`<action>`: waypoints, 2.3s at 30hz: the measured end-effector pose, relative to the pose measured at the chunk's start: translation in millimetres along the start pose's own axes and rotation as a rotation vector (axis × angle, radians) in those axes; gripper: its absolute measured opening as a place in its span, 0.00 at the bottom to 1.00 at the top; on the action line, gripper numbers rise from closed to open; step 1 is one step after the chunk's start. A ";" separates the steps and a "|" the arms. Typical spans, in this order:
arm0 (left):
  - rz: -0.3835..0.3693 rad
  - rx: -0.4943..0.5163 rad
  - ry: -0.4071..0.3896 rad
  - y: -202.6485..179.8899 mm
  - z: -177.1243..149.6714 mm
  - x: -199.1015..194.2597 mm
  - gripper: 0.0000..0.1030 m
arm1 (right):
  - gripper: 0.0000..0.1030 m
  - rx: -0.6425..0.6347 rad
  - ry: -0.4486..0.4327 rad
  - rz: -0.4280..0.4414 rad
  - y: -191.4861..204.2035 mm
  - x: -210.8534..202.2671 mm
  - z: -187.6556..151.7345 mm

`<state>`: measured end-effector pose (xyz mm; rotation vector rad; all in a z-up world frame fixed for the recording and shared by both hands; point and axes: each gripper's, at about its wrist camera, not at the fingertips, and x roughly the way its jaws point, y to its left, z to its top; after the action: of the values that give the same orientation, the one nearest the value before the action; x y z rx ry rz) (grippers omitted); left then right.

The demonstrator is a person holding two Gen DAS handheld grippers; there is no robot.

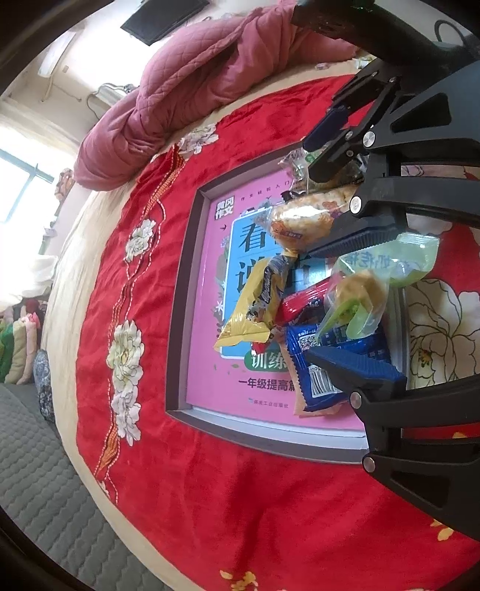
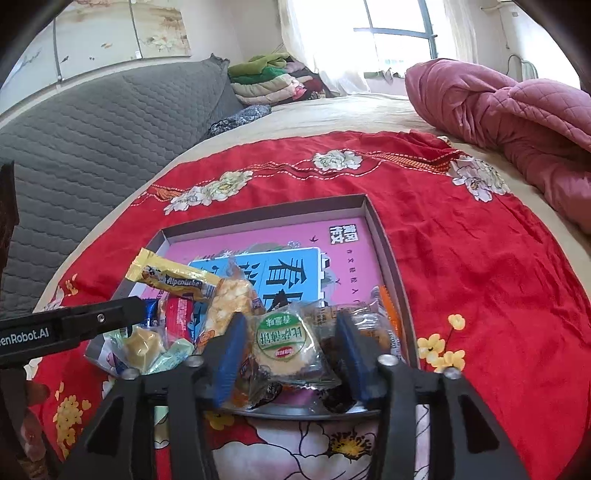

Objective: Organize snacks

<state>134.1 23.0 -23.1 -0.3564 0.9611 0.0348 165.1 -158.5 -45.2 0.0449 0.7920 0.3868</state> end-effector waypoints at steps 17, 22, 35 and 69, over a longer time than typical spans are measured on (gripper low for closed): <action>0.031 0.055 0.044 0.7 -38.8 -29.3 0.72 | 0.66 -0.004 0.010 0.002 3.5 -47.0 -14.9; 0.049 0.061 0.074 1.3 -61.7 -35.3 0.74 | 0.78 0.010 0.026 -0.032 7.1 -59.9 -28.5; 0.127 0.088 0.098 1.0 -94.6 -49.3 0.75 | 0.86 -0.009 0.094 -0.094 26.2 -80.0 -59.5; 0.116 0.111 0.097 1.3 -101.5 -64.2 0.75 | 0.87 0.000 0.071 -0.182 27.9 -99.0 -64.4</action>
<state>16.0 0.7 -24.4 -0.2013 1.0741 0.0701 48.0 -174.5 -17.6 -0.0409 0.8592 0.2171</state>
